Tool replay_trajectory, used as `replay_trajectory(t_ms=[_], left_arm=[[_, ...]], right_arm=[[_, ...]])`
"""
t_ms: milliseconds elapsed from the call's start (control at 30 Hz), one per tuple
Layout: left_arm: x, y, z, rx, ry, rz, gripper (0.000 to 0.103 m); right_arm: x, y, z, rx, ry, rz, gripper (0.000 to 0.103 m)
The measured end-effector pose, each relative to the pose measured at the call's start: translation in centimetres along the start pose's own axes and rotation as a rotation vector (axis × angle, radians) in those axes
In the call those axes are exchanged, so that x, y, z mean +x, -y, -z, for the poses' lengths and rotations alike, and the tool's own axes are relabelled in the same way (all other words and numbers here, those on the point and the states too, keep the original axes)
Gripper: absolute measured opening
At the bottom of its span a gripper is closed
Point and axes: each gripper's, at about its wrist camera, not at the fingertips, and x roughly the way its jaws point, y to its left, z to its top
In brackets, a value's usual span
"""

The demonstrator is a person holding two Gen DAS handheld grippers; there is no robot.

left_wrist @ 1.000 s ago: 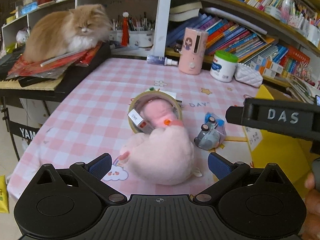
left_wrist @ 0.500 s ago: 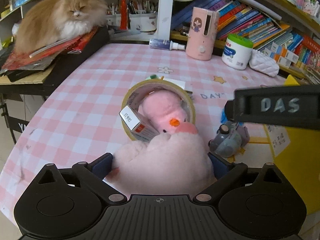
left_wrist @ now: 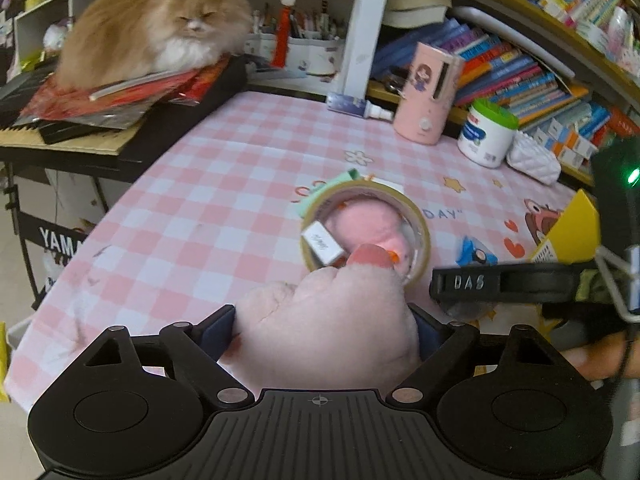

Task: Organize objects
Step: 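Grasp the pink plush with left gripper while right gripper grasps the toy truck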

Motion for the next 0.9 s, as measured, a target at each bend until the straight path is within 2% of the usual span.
replay_trajectory(t_ms=[100, 133, 167, 367, 767, 900], left_arm=[[-0.8, -0.5, 0.1, -0.013, 0.014, 0.003, 0.089], [-1.0, -0.6, 0.1, -0.014, 0.017, 0.003, 0.089], [-1.1, -0.8, 0.2, -0.016, 0.019, 0.002, 0.089], [-2.7, -1.6, 0.2, -0.042, 0.051, 0.010, 0.089], [-7.1, -2.7, 1.2, -0.069, 0.137, 0.063, 0.089], [-8.0, -2.8, 2.1, -0.061, 0.131, 0.079, 0.089]], right_arm=[[0.9, 0.0, 0.5, 0.016, -0.033, 0.002, 0.067], [0.8, -0.2, 0.6, 0.005, -0.019, 0.009, 0.062], [0.8, -0.4, 0.7, -0.015, -0.012, 0.016, 0.051], [-0.3, -0.3, 1.4, -0.004, 0.006, -0.005, 0.051], [-9.0, -0.1, 3.2, -0.054, 0.178, -0.079, 0.051], [-11.2, -0.1, 5.0, -0.068, 0.203, -0.078, 0.051]])
